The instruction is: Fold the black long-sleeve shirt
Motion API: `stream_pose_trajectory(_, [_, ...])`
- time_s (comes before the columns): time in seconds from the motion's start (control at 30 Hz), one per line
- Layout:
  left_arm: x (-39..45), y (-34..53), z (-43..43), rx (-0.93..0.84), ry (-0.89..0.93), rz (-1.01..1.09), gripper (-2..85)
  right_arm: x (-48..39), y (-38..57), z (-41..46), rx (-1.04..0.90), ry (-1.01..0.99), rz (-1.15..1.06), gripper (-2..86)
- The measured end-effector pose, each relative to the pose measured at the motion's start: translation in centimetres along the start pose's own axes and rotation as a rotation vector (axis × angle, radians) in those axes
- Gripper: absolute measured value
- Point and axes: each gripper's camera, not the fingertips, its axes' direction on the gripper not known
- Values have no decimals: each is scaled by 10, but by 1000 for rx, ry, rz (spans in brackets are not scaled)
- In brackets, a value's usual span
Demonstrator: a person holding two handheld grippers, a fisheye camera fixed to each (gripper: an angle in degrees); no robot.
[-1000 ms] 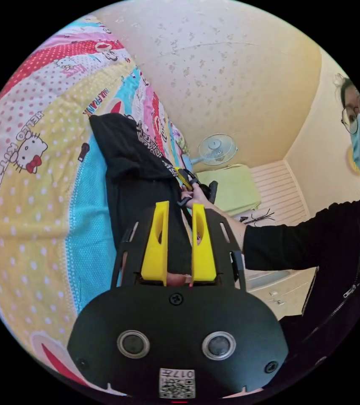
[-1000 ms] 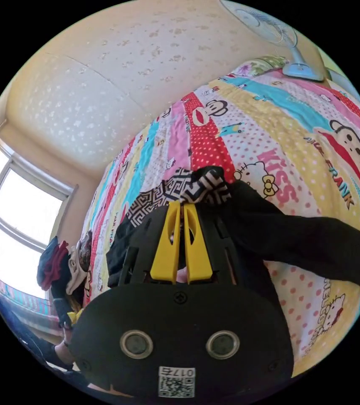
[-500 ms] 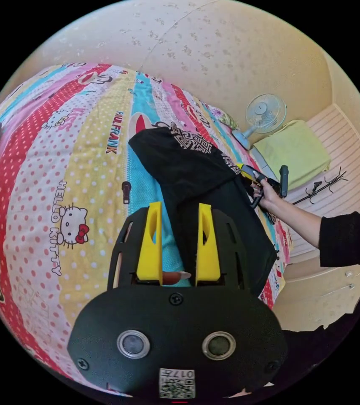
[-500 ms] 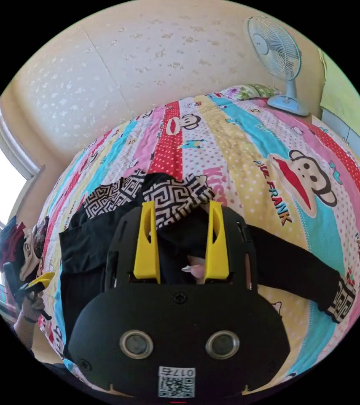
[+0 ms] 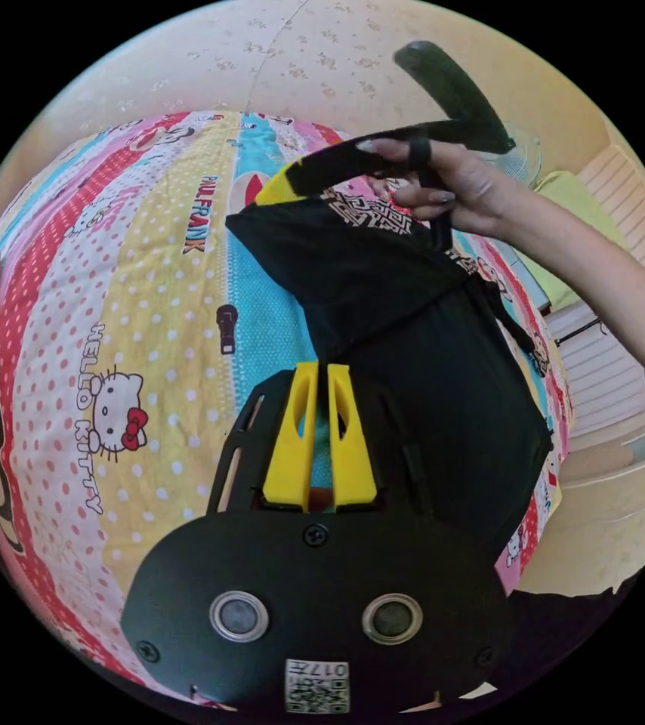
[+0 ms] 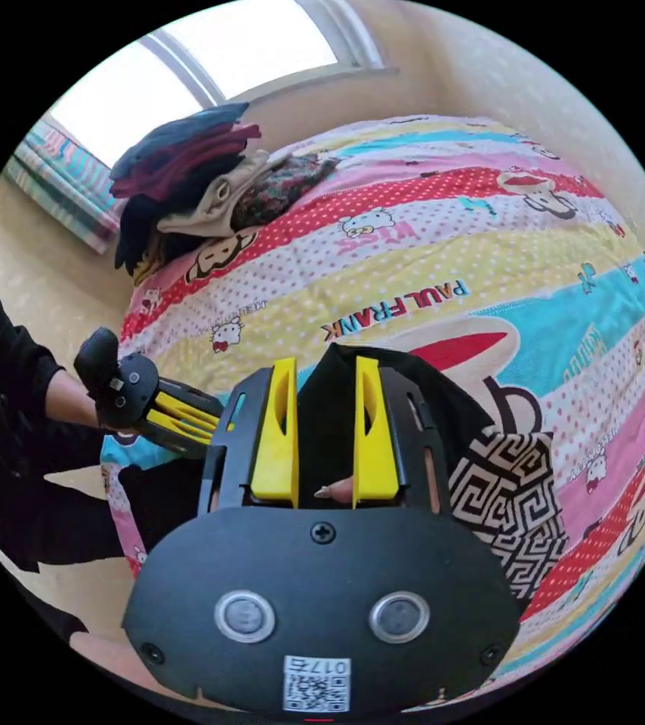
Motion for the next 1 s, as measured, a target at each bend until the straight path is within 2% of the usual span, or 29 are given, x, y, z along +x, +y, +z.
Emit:
stream_pose_trajectory(0.07, [0,0,-4,3,11,-20,1,4,-26,27,-115,43,-57,53])
stream_pose_trajectory(0.13, [-5,1,-10,7,18,-59,-3,7,-34,31,-120,71,-45,30])
stream_pose_trajectory(0.3, [-43,21,-46,134,150,-296,-8,31,-38,10,67,75,120,20])
stream_pose_trajectory(0.43, [-74,42,-50,189,244,-484,-8,67,-22,46,135,-34,250,32])
stream_pose_trajectory(0.53, [-94,53,-42,199,387,-559,-8,84,4,45,278,-192,314,67])
stream_pose_trajectory(0.57, [-102,62,-49,257,442,-596,-8,85,18,37,359,-242,315,89])
stream_pose_trajectory(0.6, [-103,74,-65,397,427,-608,-9,83,26,31,401,-260,309,98])
stream_pose_trajectory(0.67, [-100,86,-91,560,371,-560,-8,68,64,-1,573,-258,309,131])
stream_pose_trajectory(0.8, [-86,74,-124,543,332,-456,1,31,146,-47,715,-122,377,143])
stream_pose_trajectory(0.9, [-52,41,-125,498,302,-327,19,0,241,-65,796,61,566,141])
stream_pose_trajectory(1.0, [-11,-9,-105,451,342,-235,31,-31,368,-73,1006,127,915,129])
